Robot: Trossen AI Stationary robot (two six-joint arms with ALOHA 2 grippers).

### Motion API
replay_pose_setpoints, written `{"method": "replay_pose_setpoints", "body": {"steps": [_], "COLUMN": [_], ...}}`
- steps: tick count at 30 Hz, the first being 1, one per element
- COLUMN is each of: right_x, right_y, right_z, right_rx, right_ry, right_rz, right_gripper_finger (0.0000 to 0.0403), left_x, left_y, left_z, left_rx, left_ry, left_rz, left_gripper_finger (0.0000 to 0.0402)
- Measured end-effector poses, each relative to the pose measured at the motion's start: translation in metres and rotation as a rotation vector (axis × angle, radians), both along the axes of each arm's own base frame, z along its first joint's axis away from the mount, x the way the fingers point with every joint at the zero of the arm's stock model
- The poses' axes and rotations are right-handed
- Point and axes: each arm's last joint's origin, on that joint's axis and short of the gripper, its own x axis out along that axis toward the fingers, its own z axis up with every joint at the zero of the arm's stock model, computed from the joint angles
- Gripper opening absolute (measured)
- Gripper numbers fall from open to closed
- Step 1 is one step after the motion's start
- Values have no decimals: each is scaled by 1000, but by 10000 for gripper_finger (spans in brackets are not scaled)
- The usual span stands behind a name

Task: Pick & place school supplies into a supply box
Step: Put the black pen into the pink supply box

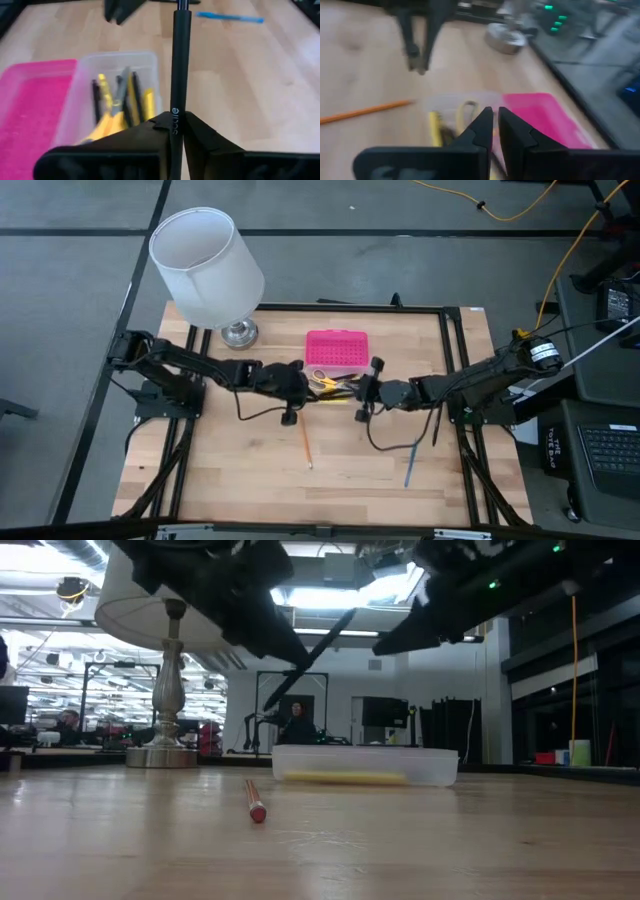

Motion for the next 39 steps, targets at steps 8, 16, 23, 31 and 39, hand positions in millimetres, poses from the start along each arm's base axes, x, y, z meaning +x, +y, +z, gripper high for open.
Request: {"method": "replay_pose_setpoints", "body": {"steps": [8,16,23,31,39], "right_x": [0,-23,-33,-36,-39], "right_y": [-22,-22,-19,-18,-18], "right_z": [-2,22,30,28,21], "right_rx": [62,146,153,170,128], "right_ry": [46,36,42,70,92], "right_rz": [26,40,65,57,74], "right_gripper_finger": [35,35,35,35,35], "left_x": [0,5,36,74,92], "left_y": [27,36,44,52,53], "left_z": [0,-4,-8,-18,-24], "left_rx": [44,25,39,24,1], "left_ry": [2,23,96,278,325], "left_rz": [7,36,39,40,54], "left_gripper_finger": [17,17,17,17,17]}}
